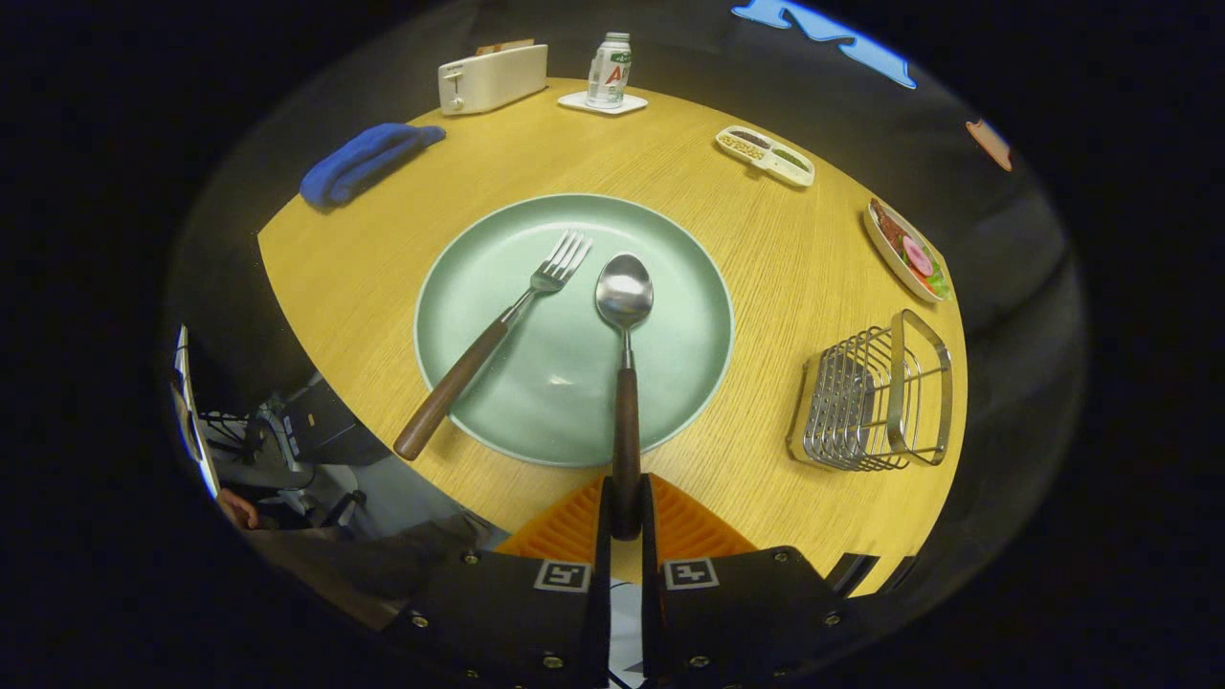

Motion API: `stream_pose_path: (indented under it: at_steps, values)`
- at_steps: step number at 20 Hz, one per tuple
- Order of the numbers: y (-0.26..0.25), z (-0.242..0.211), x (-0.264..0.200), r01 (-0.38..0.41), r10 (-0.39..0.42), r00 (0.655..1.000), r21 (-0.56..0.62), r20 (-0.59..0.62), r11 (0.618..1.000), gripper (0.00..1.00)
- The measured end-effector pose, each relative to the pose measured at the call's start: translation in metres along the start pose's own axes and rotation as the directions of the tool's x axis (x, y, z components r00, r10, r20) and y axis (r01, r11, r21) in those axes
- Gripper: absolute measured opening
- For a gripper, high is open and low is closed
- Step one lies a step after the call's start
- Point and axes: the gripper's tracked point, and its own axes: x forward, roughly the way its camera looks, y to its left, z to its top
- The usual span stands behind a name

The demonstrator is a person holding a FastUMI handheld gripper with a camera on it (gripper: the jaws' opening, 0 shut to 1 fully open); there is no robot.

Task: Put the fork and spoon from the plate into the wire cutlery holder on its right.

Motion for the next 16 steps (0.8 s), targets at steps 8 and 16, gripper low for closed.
stream_pose_path:
  at_steps: [8, 16]
  values:
    - [-0.01, -0.005, -0.03, -0.076, 0.081, 0.992, 0.053, -0.099, 0.996, 0.04]
    - [-0.037, -0.013, -0.095, -0.115, 0.115, 0.977, 0.012, -0.178, 0.993, 0.04]
